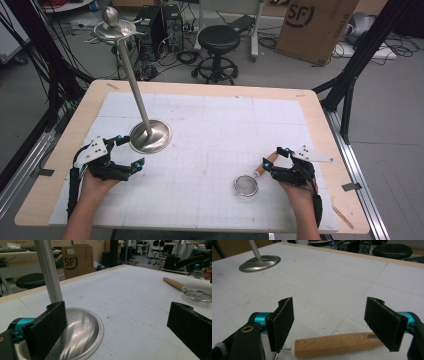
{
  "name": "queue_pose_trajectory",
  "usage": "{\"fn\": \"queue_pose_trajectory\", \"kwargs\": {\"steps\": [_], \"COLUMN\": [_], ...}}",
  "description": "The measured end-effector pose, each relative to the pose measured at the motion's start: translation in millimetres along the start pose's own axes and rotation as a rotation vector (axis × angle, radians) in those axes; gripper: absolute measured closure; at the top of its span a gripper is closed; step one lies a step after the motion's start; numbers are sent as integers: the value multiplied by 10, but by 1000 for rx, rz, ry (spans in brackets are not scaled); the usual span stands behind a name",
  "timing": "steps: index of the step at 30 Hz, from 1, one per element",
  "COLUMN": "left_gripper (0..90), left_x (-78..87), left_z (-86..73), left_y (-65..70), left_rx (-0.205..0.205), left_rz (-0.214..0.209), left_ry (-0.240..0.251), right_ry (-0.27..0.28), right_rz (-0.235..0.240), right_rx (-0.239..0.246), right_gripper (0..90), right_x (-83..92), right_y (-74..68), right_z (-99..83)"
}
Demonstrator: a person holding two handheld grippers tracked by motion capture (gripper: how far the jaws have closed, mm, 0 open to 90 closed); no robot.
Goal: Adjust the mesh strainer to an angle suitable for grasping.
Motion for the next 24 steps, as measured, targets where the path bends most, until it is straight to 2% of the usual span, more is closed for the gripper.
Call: {"fn": "queue_pose_trajectory", "kwargs": {"steps": [4, 6, 10, 12, 13, 14, 16, 17, 24], "left_gripper": [31, 32, 32, 32, 32, 32, 32, 32, 32], "left_x": [5, 7, 9, 11, 11, 13, 18, 20, 21], "left_z": [9, 12, 13, 10, 11, 13, 15, 16, 25], "left_y": [-2, -1, 6, 7, 7, 5, -2, -3, 18], "left_rx": [2, -4, -13, -11, -5, -3, -4, -3, 0], "left_rz": [1, 0, 3, 3, 3, 3, 5, 6, -6], "left_ry": [4, 5, 2, -3, -2, 0, 0, -1, -5], "right_ry": [-20, -42, -76, -81, -83, -83, -96, -120, -160], "right_rz": [-11, -19, -38, -43, -36, -36, -38, -47, -50], "right_rx": [-9, 0, -12, -16, -19, -19, -24, -27, -32], "right_gripper": [291, 356, 449, 476, 528, 528, 602, 664, 773], "right_x": [5, 0, 4, 7, 14, 14, 22, 27, 27], "right_y": [19, 33, 55, 65, 72, 72, 79, 89, 99], "right_z": [-28, -55, -107, -116, -125, -125, -142, -172, -231]}}
Point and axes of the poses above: each handheld gripper's, and its own axes: x roughly backward along the jaws, z roughly out of its top, y roughly to its right, the point moved 9 cm from there along -x, roughly forward along the jaws, and after that the axes turned 4 degrees about y, right-handed, at the moved point
